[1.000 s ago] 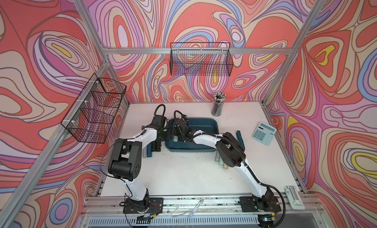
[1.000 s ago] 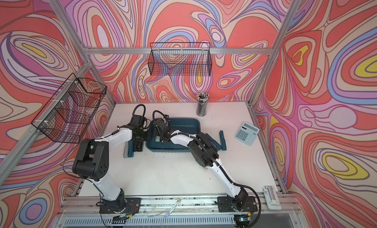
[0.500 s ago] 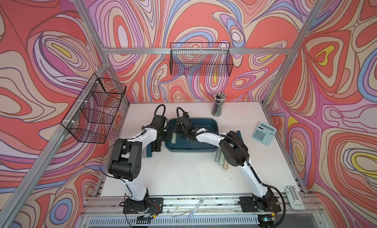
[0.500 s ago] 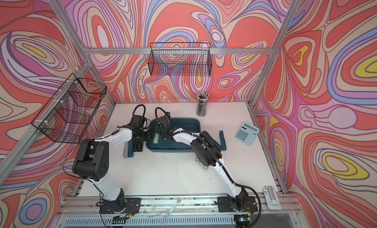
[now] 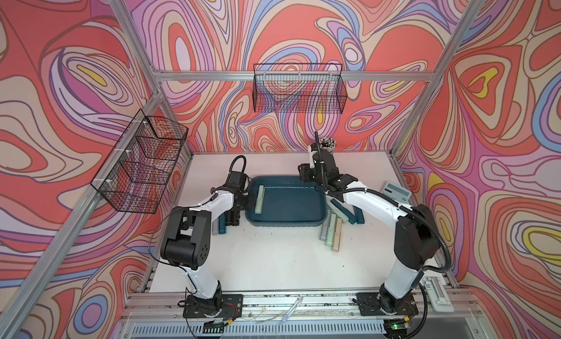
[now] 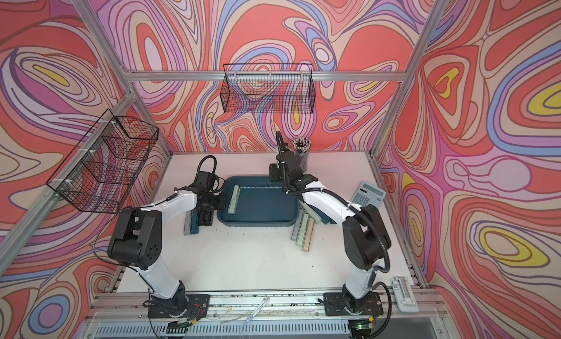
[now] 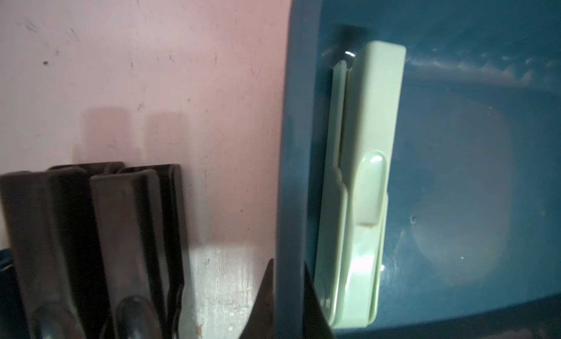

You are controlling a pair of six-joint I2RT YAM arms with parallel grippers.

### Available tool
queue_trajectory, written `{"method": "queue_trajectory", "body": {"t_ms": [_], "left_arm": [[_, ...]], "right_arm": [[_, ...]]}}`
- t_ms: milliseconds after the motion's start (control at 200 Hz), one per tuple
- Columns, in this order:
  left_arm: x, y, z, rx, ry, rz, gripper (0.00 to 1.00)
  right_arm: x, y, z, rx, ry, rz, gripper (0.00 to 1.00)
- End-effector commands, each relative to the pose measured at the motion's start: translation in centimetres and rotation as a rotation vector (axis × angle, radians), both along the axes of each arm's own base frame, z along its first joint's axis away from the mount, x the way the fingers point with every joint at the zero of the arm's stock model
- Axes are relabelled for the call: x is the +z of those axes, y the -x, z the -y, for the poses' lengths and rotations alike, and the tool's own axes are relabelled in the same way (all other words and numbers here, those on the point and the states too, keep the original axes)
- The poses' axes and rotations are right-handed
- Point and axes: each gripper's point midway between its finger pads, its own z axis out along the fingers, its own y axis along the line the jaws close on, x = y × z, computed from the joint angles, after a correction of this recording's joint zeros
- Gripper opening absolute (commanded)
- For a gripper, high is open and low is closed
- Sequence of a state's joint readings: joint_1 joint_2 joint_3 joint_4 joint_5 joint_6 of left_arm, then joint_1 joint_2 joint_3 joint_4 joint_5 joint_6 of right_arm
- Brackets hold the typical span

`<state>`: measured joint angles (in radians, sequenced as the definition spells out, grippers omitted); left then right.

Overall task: Put the pruning pliers into the storage box
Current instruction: Place the pruning pliers in the storage box, then pick up the pruning pliers from the center of the board.

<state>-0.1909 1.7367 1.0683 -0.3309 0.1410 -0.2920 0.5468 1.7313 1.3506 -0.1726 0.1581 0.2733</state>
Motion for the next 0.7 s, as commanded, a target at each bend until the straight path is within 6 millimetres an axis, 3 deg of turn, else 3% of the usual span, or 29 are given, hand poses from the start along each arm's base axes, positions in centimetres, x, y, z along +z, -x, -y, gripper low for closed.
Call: {"method": "queue_trajectory", "body": {"t_ms": [0,95,356,476,691], "left_arm": [[1.0,0.1,0.4,-0.024,0.003,0.032,0.03],[1.0,0.1,0.4,-0.023,0.001,0.032,0.02],[0.7,0.1,0.3,-0.02,0.0,0.03,0.0],[0.8,0.0,0.2,-0.018,-0.004,0.035,0.0],[0.7,0.0,0.0,-0.012,-0.013,0.035,0.0]], "right_arm": [[-4.0,2.4,5.8,-0.036,0.239,-0.112,0.54],[-5.8,3.8,9.7,-0.082,0.275,-0.201,0.53],[-10.9,7.7,16.5,-0.195,0.383,-0.393,0.54],[-12.4,8.9,18.2,-0.209,0.398,-0.453,0.52],[-14.2,9.2,19.1,-0.184,0.464,-0.5,0.46]]}}
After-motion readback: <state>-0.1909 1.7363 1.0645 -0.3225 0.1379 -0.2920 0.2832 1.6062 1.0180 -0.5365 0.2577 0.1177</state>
